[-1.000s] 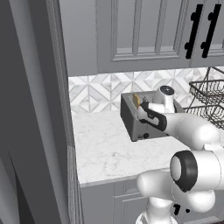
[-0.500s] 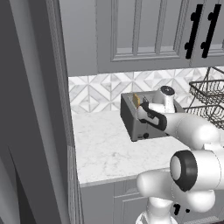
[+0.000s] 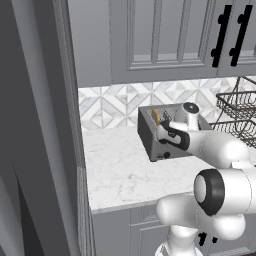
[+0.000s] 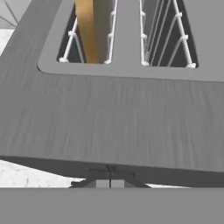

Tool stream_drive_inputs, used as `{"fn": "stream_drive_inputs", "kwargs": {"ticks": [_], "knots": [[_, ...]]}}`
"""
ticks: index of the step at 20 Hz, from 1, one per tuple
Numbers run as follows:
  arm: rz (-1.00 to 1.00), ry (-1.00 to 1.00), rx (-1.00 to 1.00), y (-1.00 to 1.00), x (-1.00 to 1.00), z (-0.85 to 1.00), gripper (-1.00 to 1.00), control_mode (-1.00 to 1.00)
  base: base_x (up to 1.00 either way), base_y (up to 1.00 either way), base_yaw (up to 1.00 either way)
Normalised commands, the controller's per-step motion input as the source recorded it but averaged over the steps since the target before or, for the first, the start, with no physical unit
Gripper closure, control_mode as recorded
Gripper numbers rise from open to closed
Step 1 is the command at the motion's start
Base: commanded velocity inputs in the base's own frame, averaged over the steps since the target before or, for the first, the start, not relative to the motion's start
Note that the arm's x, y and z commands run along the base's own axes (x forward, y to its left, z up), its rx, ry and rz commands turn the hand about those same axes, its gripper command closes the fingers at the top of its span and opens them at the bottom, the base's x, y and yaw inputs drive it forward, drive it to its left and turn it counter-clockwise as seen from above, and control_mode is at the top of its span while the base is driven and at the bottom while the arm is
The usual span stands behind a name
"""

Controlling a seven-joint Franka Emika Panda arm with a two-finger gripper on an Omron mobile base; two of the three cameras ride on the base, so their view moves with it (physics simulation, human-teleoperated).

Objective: Start the toaster. Once the lever pops up, take the bread to the plate on the dining counter.

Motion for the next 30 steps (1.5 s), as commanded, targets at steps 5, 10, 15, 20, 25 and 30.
{"fn": "stream_drive_inputs", "kwargs": {"ticks": [5,10,15,20,25,30], "knots": [[0.0,0.0,0.01,0.0,-0.06,-0.72,1.0,-1.0,0.0,0.0,0.0],[0.0,0.0,0.0,0.0,-0.14,-0.78,1.0,-1.0,0.0,0.0,0.0],[0.0,0.0,0.0,0.01,-0.2,-0.89,1.0,-1.0,0.0,0.0,0.0],[0.0,0.0,0.0,0.02,-0.16,-0.84,1.0,-1.0,0.0,0.0,0.0],[0.0,0.0,0.0,0.02,-0.18,-0.63,1.0,-1.0,0.0,0.0,0.0],[0.0,-0.1,0.0,0.0,-0.43,0.08,1.0,-1.0,0.0,0.0,0.0]]}}
